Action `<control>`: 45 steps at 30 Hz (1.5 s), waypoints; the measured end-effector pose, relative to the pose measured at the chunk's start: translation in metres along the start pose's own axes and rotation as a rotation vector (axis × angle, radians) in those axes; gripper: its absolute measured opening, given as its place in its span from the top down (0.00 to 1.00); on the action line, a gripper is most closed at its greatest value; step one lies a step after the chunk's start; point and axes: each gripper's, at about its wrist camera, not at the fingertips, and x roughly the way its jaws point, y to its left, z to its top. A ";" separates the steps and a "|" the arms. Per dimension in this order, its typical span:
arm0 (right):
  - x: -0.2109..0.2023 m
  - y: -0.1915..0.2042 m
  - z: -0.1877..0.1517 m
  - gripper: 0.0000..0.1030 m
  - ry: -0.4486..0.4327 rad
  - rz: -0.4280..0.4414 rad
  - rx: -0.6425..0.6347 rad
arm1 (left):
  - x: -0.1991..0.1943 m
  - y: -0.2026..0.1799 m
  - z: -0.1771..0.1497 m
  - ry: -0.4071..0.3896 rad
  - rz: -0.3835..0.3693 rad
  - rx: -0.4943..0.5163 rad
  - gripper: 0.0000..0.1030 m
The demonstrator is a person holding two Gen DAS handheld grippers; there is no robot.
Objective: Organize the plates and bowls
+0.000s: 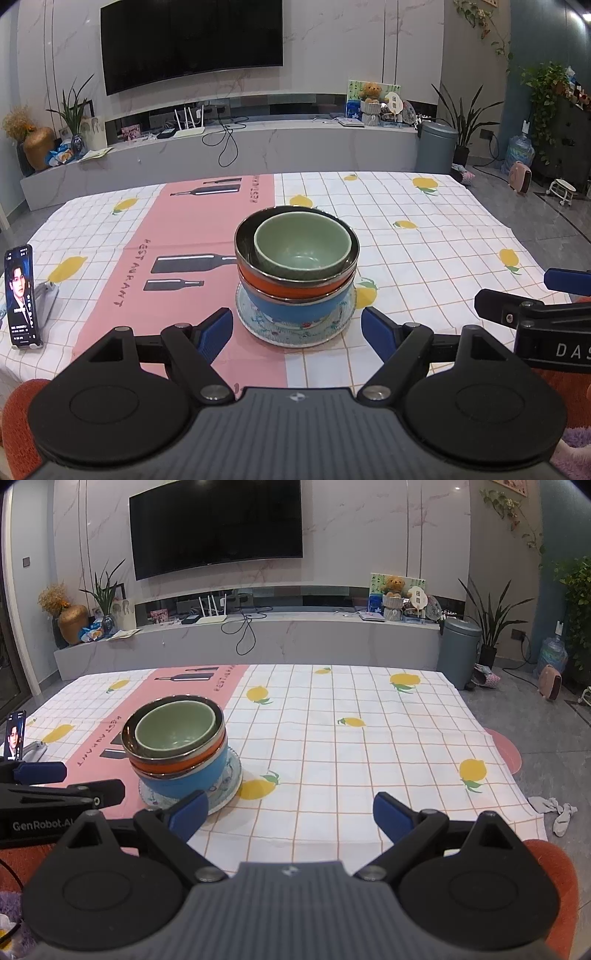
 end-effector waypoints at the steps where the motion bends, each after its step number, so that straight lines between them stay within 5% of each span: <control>1: -0.001 0.000 0.001 0.09 -0.002 -0.001 0.001 | 0.000 -0.001 0.000 -0.003 0.000 0.002 0.10; 45: -0.007 0.002 -0.003 0.09 -0.008 -0.008 -0.002 | -0.008 -0.004 0.005 -0.040 0.001 -0.001 0.10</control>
